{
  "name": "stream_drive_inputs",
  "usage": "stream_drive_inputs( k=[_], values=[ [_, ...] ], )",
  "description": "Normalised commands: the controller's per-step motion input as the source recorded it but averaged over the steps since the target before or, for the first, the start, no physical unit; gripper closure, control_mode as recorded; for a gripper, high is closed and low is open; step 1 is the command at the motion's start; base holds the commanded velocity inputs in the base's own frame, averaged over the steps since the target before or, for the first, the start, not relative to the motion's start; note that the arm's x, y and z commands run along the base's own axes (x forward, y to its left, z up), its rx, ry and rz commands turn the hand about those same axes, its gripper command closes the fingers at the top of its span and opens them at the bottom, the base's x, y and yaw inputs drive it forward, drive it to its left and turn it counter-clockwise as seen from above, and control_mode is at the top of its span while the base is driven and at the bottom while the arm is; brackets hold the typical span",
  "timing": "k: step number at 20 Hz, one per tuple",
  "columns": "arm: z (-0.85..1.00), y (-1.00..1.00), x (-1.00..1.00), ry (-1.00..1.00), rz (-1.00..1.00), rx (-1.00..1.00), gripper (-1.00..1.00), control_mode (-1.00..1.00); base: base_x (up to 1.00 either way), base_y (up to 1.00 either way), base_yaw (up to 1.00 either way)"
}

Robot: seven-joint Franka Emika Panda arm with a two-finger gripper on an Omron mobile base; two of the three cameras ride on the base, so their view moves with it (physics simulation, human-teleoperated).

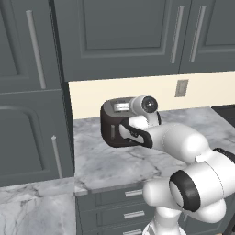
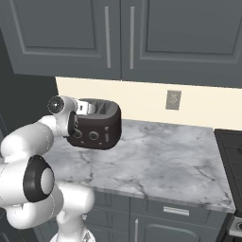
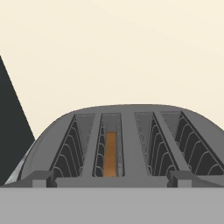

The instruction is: Start the toaster. Once the lever pops up, take the bread to the plate on the dining counter.

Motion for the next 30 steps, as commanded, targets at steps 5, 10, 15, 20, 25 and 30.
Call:
stream_drive_inputs(
  k=[5, 10, 15, 20, 25, 30],
  values=[
    [0.00, 0.00, 0.00, 0.00, 0.00, 0.00, -1.00, -1.00, 0.00, 0.00, 0.00],
    [0.00, 0.00, 0.00, 0.00, 0.00, 0.00, -1.00, -1.00, 0.00, 0.00, 0.00],
    [0.00, 0.00, 0.00, 0.00, 0.00, 0.00, -1.00, -1.00, 0.00, 0.00, 0.00],
    [0.00, 0.00, 0.00, 0.00, 0.00, 0.00, -1.00, -1.00, 0.00, 0.00, 0.00],
    [0.00, 0.00, 0.00, 0.00, 0.00, 0.00, -1.00, -1.00, 0.00, 0.00, 0.00],
    [0.00, 0.00, 0.00, 0.00, 0.00, 0.00, -1.00, -1.00, 0.00, 0.00, 0.00]
  ],
)
